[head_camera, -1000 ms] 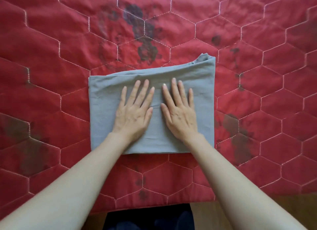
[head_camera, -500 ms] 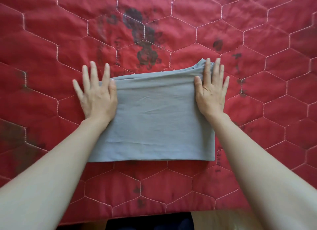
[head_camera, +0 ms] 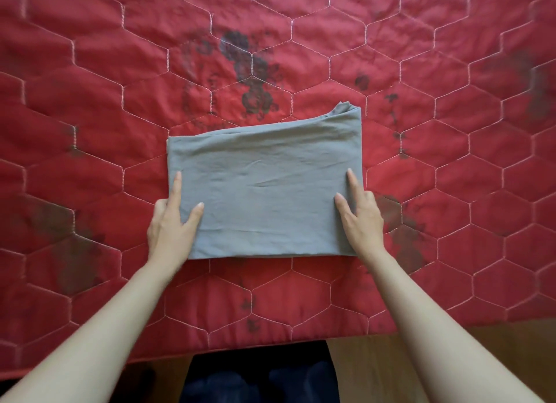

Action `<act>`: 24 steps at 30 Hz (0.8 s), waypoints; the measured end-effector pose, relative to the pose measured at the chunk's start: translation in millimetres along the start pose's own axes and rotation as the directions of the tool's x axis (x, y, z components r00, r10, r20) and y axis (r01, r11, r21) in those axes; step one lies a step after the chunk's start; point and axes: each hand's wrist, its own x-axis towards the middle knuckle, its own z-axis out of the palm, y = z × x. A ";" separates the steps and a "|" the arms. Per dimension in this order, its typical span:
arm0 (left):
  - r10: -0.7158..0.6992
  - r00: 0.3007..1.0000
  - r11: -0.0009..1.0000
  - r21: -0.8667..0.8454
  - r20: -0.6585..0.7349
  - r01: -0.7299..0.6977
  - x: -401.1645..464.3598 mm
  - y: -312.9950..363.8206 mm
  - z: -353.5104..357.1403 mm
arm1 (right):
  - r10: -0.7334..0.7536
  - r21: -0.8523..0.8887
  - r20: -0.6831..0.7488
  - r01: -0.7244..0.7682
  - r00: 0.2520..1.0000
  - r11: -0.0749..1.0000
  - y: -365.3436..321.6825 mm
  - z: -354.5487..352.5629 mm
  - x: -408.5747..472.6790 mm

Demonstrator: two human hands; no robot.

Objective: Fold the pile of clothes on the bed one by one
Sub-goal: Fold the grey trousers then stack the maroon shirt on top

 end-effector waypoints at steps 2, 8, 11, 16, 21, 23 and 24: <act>-0.008 1.000 0.998 -0.055 0.030 0.010 12.9 -1.1 -6.2 | 0.010 0.027 0.010 -0.010 1.000 1.000 -1.7 -1.2 3.8; 0.038 0.999 0.995 -0.090 0.009 -0.037 27.8 7.0 -9.9 | 0.011 0.025 -0.018 -0.011 1.000 1.000 -0.4 -1.0 10.1; 0.035 0.998 0.993 -0.107 -0.056 -0.041 22.3 12.1 -5.1 | -0.007 0.016 -0.056 0.008 0.998 1.000 -0.6 2.5 10.2; 0.050 0.992 0.989 -0.130 -0.115 -0.065 -2.4 30.2 -0.7 | -0.069 -0.021 -0.126 0.067 0.990 0.998 11.8 -12.3 1.9; 0.110 0.985 0.981 -0.147 -0.135 -0.130 -56.1 92.5 28.9 | -0.103 -0.045 -0.144 0.097 0.984 0.994 71.9 -71.2 -7.3; 0.146 0.980 0.973 -0.160 -0.133 -0.167 -79.7 129.1 52.2 | -0.113 -0.046 -0.166 0.106 0.980 0.993 109.8 -106.7 -11.9; 0.164 0.977 0.968 -0.169 -0.134 -0.186 -92.6 150.7 66.0 | -0.117 -0.048 -0.178 0.110 0.977 0.993 131.0 -127.0 -14.7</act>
